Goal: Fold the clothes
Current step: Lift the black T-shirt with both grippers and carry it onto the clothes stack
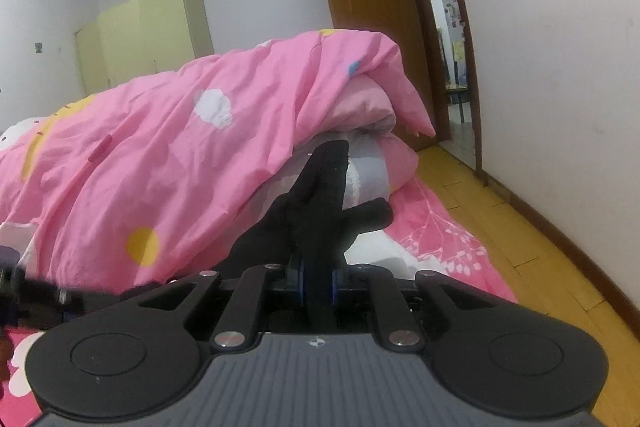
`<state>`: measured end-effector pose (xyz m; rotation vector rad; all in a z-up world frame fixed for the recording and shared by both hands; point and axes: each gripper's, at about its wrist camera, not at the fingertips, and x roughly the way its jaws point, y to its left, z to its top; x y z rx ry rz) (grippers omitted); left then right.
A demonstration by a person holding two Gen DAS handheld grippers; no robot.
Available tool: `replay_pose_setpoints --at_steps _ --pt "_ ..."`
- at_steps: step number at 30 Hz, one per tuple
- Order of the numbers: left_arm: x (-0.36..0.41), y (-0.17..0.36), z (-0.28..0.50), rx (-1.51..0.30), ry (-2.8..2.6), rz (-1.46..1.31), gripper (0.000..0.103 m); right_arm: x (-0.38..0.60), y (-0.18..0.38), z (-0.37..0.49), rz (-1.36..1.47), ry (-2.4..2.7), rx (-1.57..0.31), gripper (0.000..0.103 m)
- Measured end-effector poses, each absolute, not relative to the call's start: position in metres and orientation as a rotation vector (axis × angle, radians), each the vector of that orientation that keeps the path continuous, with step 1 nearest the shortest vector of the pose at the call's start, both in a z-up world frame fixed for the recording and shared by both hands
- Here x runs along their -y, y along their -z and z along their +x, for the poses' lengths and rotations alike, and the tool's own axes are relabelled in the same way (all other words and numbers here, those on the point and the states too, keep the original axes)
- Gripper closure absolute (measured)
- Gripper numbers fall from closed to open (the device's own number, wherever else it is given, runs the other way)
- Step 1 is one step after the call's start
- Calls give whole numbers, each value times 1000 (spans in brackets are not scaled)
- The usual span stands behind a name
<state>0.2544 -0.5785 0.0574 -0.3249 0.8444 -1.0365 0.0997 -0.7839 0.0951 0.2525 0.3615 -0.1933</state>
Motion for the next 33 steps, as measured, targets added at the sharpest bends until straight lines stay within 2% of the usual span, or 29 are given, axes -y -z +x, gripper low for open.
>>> replay_pose_setpoints --at_steps 3,5,6,8,10,11,17,22,24,25,26,27,28,29,31,33 --pt "578 -52 271 -890 1005 -388 53 787 -94 100 268 194 -365 90" --pt "577 -48 281 -921 984 -430 60 788 -93 100 278 196 -367 90" --pt "577 -46 287 -936 973 -451 64 789 -92 100 281 197 -368 90" --pt "579 -43 294 -951 958 -468 85 789 -91 101 279 200 -371 90" --pt "579 -46 291 -918 954 -451 96 787 -93 100 261 209 -373 91" --pt "577 -49 288 -885 955 -449 98 786 -94 101 247 215 -374 91" --pt "569 -60 288 -762 933 -498 98 783 -130 97 180 177 -301 92" --pt "574 -48 294 -768 872 -467 97 784 -118 138 84 229 -417 89" --pt "575 -43 296 -776 848 -448 89 786 -98 160 69 277 -522 71" --pt "576 -40 297 -780 836 -439 87 791 -100 154 90 303 -514 52" --pt "577 -38 298 -784 824 -430 83 795 -104 146 113 328 -500 42" --pt "578 -35 299 -787 812 -421 81 800 -107 139 136 354 -486 39" --pt "578 -32 300 -791 800 -412 73 805 -111 131 160 379 -472 34" --pt "576 -36 298 -776 788 -410 70 810 -114 123 183 405 -457 33" --pt "569 -46 295 -732 764 -409 70 819 -121 108 230 456 -428 33" --pt "564 -55 289 -701 759 -392 70 826 -129 85 268 480 -377 39"
